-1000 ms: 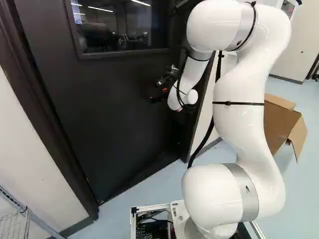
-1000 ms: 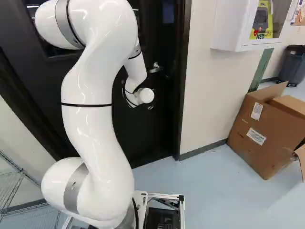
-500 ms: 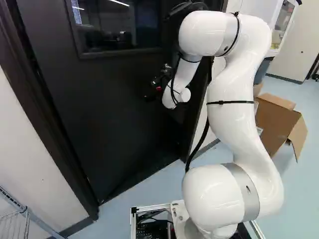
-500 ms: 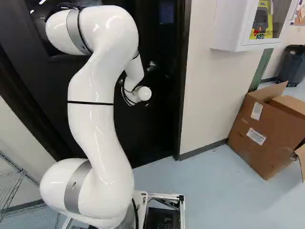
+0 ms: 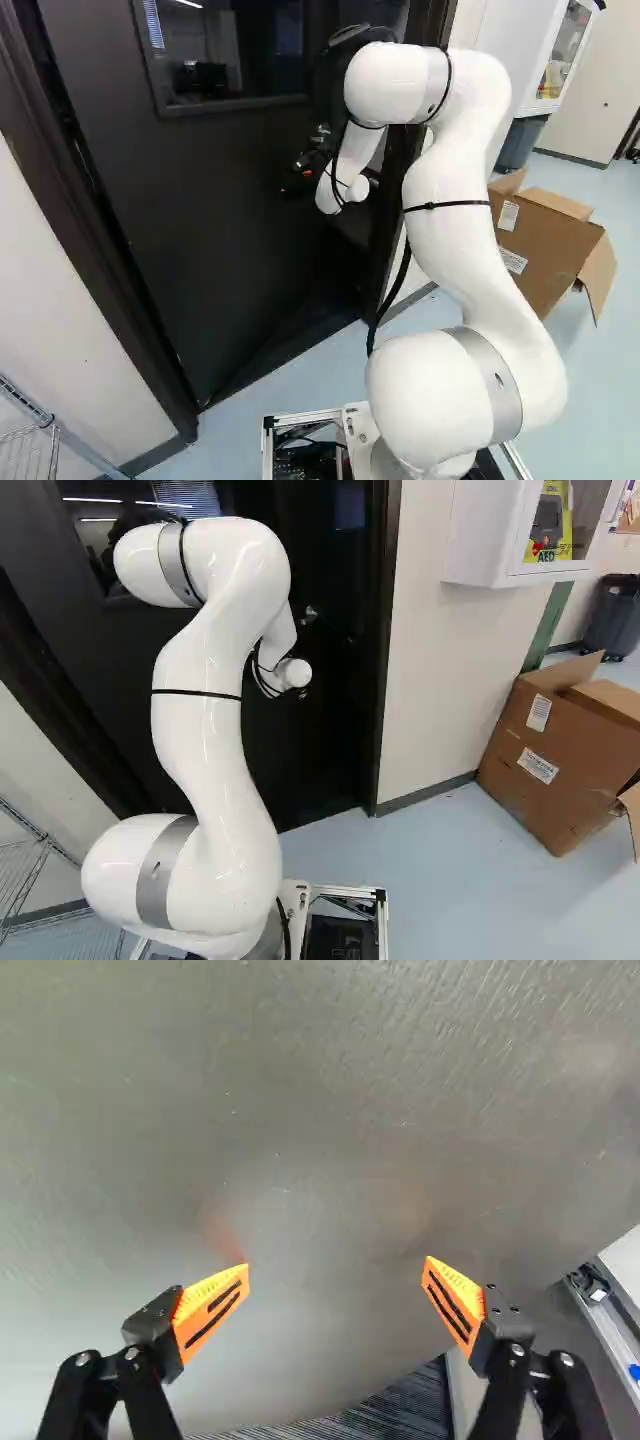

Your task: Open the door and move inside

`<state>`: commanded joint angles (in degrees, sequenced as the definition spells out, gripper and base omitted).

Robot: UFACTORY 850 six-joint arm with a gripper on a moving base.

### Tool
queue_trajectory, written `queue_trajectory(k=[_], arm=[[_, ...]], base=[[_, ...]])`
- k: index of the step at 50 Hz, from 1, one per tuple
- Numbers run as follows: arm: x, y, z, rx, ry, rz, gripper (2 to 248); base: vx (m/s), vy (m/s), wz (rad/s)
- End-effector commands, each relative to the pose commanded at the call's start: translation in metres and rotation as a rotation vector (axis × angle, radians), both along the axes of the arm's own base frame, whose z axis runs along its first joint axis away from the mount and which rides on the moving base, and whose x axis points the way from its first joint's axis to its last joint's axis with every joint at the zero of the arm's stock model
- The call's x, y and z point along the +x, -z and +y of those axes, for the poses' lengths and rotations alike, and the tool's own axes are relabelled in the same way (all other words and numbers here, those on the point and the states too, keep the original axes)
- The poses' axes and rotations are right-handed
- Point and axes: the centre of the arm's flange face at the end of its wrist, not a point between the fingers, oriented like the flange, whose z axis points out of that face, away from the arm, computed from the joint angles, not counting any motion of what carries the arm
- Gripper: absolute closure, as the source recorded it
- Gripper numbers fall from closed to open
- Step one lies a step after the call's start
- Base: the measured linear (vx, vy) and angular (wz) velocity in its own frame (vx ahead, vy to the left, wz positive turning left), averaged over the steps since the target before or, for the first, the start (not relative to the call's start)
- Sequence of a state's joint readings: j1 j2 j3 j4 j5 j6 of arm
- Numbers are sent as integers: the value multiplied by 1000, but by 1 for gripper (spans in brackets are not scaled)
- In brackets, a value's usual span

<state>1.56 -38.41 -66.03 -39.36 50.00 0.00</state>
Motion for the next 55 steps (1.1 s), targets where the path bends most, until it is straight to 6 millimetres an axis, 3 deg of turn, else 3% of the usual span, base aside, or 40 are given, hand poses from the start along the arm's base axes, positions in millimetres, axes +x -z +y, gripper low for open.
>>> queue_trajectory(k=[21,55], arm=[[28,5,22,1,-32,-30,3],[27,5,23,1,-32,-28,3]], base=[[0,0,0],[0,0,0]])
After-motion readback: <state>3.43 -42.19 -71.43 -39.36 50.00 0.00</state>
